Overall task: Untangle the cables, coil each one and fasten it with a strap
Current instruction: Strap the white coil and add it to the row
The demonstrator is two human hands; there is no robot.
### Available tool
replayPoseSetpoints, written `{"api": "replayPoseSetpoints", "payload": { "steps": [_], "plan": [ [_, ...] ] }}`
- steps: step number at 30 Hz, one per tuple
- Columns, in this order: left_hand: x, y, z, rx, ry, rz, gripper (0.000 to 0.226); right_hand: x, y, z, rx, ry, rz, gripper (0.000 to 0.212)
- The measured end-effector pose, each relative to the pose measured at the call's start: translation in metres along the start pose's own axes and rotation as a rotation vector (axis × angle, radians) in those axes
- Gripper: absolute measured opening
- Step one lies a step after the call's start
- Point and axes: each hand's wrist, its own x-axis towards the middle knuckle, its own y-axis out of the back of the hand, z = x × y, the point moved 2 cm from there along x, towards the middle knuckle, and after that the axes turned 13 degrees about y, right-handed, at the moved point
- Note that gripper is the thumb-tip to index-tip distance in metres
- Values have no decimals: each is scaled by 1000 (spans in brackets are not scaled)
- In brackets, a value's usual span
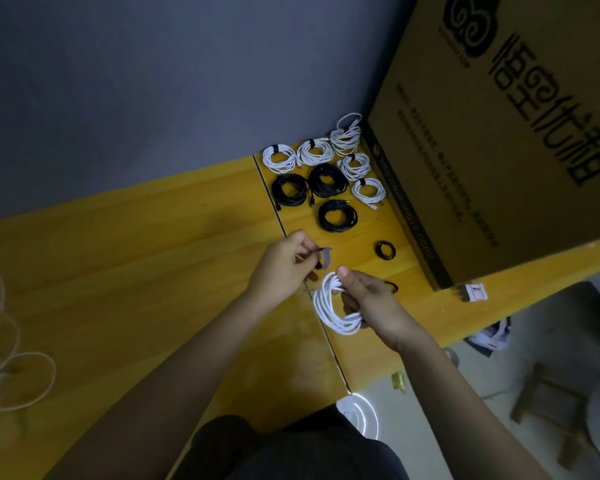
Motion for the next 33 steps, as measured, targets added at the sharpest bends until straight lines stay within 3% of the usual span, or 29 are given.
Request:
{"api": "replayPoseSetpoints", "payload": {
  "steps": [6, 13, 16, 21, 26, 33],
  "plan": [
    [-20, 13, 2, 434, -170, 125, 15, -19, -8, -15, 86, 76, 54, 49],
    [-43, 26, 12, 678, -341, 155, 20, -20, -24, -33, 86, 130, 6, 54],
    [-50, 30, 9, 513, -293, 127, 16, -24, -29, -30, 48, 110, 24, 53],
    [-57, 26, 6, 54, -23, -27, 20, -35, -39, -19, 36, 63, 38, 40],
    [-59, 28, 5, 1, 74, -75, 19, -43, -50, -13, -2, 59, 116, 41],
    [-74, 30, 5, -265, 210, -384, 8, -49, -57, -10, -250, 242, 317, 32]
  ]
}}
